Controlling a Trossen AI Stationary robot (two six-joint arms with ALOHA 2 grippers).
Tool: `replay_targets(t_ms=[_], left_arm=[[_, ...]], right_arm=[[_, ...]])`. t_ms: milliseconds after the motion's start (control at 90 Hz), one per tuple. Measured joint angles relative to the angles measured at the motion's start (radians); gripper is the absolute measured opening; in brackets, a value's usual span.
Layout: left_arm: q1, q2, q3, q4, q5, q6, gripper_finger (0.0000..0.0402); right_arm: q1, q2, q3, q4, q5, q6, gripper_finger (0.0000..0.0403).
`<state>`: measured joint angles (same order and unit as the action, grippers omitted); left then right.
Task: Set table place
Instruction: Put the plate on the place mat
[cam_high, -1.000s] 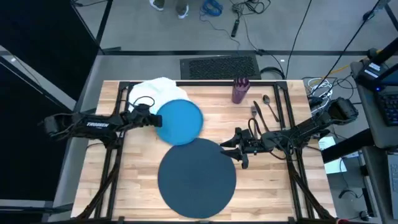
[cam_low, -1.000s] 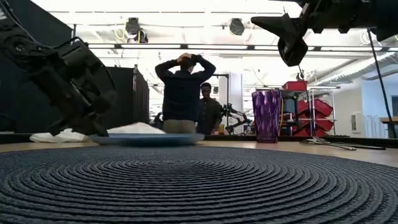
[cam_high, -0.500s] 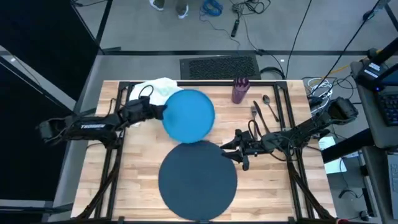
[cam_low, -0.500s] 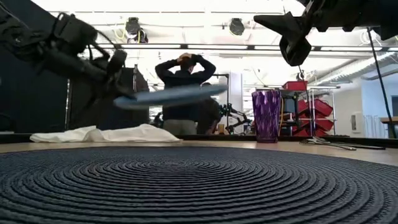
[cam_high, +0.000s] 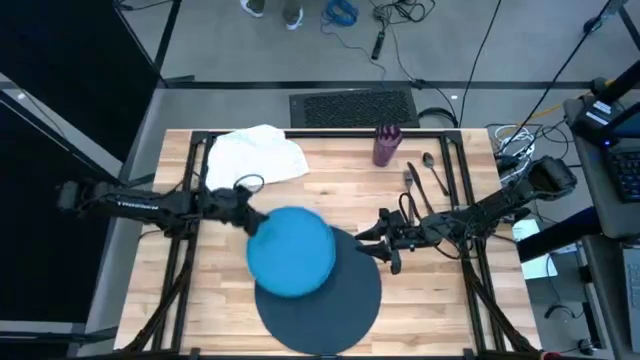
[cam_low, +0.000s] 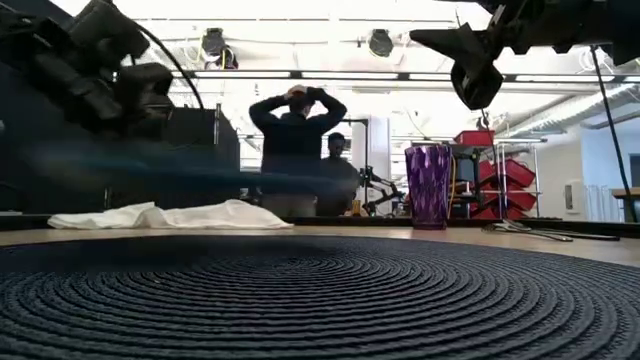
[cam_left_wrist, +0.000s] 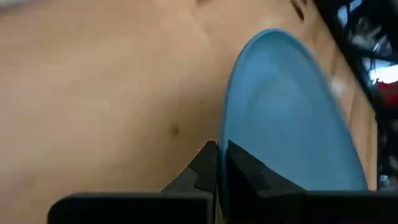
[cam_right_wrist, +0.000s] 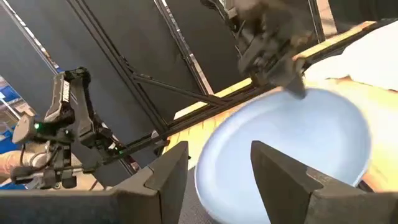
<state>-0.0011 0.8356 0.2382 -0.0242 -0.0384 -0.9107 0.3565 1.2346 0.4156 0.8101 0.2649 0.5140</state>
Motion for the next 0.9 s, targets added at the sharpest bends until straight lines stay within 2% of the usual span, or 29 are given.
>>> replay_targets(t_ms=[211,422,667,900], left_arm=[[-0.229,0.003,0.000,0.096,-0.200,-0.105,0.0000],[-0.349,0.081,0.038,0.151,-0.389,-0.138,0.0000],[-0.408,0.352,0.151,0.196,-0.415,-0.184,0.0000],[-0.467,0.582,0.260,0.196,-0.389,-0.228,0.0000]], right_arm=[[0.024,-0.090,0.000,-0.003,0.024,-0.067,0.0162],[0.058,-0.128,0.000,-0.108,0.105,-0.076,0.0162],[0.059,-0.126,0.000,-0.134,0.110,-0.041,0.0162],[0.087,-0.126,0.000,-0.163,0.140,-0.028,0.0162]])
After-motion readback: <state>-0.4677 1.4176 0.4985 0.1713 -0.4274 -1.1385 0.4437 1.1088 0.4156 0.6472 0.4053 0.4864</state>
